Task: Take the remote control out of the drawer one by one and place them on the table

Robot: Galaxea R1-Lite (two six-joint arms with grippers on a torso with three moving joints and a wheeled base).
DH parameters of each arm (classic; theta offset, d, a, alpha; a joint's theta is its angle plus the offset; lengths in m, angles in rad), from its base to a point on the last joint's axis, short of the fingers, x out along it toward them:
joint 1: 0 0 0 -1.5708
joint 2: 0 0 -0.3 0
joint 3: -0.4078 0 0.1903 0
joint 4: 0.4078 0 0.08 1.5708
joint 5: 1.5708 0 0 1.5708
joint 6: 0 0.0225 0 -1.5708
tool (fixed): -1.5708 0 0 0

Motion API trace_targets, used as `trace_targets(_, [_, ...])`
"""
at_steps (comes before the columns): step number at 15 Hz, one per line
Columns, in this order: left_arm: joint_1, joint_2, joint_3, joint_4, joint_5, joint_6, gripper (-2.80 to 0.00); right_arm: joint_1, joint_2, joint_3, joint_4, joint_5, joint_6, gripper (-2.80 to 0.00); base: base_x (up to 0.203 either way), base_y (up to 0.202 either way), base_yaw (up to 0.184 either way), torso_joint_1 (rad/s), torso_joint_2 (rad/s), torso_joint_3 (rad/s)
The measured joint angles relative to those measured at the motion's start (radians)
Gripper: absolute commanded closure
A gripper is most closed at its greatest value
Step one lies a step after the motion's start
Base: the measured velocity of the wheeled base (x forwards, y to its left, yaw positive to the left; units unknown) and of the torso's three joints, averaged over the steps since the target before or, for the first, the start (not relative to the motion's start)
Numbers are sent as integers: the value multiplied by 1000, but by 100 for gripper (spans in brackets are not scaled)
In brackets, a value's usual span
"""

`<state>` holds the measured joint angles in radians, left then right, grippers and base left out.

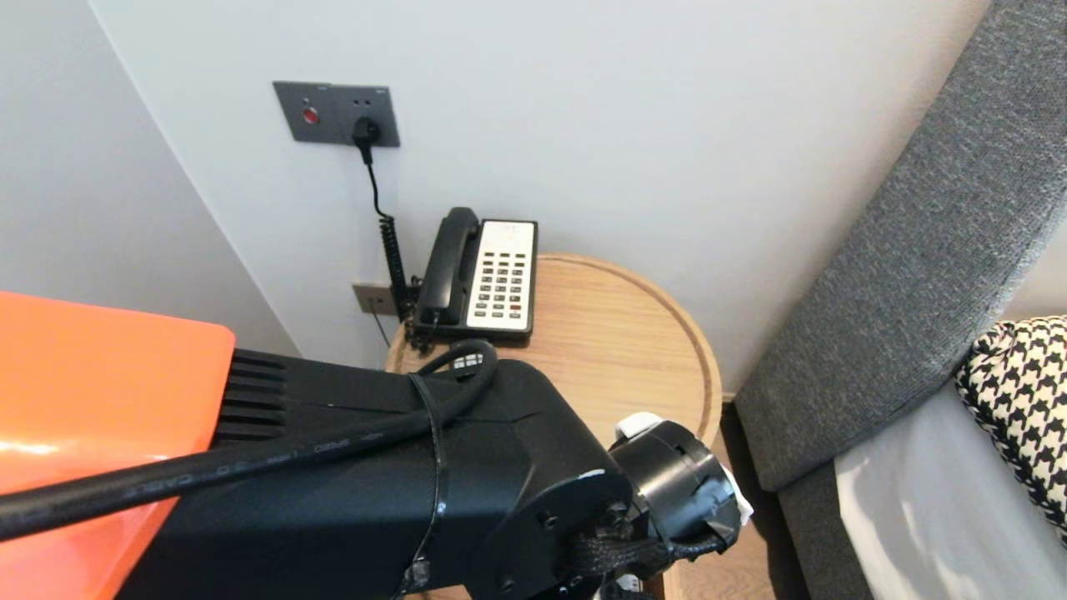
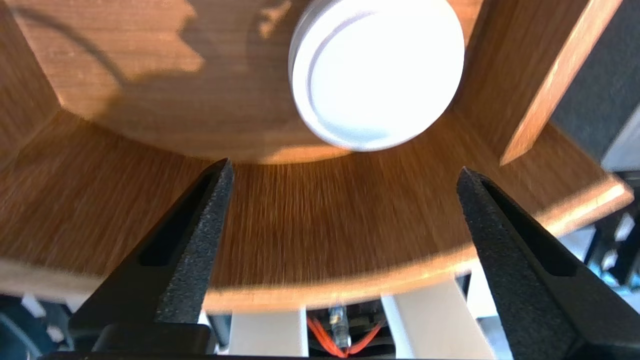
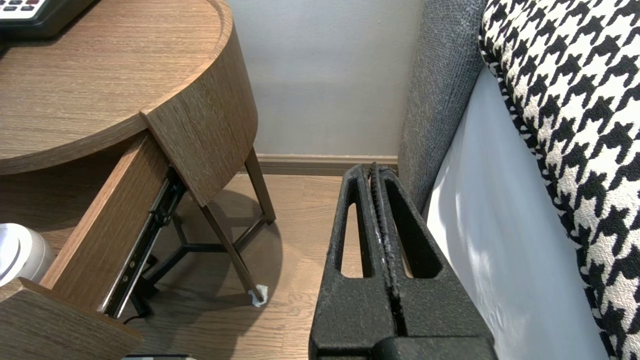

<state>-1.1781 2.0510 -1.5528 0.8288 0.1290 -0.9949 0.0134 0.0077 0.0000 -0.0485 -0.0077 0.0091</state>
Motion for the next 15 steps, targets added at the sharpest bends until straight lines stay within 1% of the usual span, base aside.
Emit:
trace_targets(5, [3, 37, -4, -35, 14, 0, -280, 0, 0, 0, 0, 0, 0, 0, 0, 0, 0, 0, 0, 0])
trace_targets(8, [3, 56, -4, -44, 57, 1, -280, 0, 0, 0, 0, 0, 0, 0, 0, 0, 0, 0, 0, 0])
trace_targets(15, [12, 80, -16, -59, 63, 6, -280, 0, 0, 0, 0, 0, 0, 0, 0, 0, 0, 0, 0, 0])
